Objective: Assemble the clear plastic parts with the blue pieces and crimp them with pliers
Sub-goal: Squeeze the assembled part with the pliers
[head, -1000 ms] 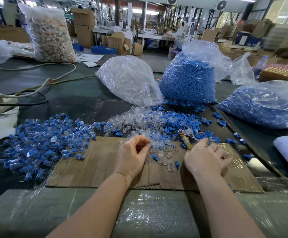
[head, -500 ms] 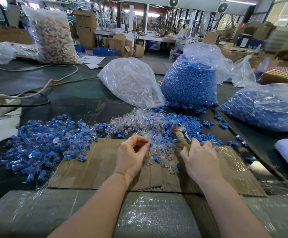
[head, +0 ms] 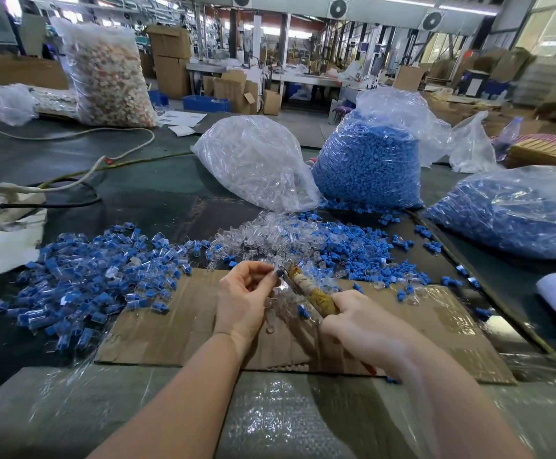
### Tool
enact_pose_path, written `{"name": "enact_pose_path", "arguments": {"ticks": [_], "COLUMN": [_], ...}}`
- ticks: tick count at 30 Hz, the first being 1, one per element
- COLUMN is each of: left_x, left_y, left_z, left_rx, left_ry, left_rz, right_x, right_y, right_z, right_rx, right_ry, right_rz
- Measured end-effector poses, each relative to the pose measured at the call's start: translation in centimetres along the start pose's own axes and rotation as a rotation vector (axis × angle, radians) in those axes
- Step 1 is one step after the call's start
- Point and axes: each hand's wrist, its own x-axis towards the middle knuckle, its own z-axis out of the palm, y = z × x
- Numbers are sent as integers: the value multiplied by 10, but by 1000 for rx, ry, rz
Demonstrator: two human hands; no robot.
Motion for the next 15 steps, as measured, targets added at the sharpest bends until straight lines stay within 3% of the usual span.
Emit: {"name": "enact_pose_path", "arguments": {"ticks": [15], "left_x": [1], "left_y": [0], "left_z": [1], "left_rx": [-56], "left_ry": [79], "left_rz": [-76], "right_x": [-10], "right_y": [-12], "right_z": [0], "right_rx": [29], "right_ry": [-66], "right_rz": [-74]}}
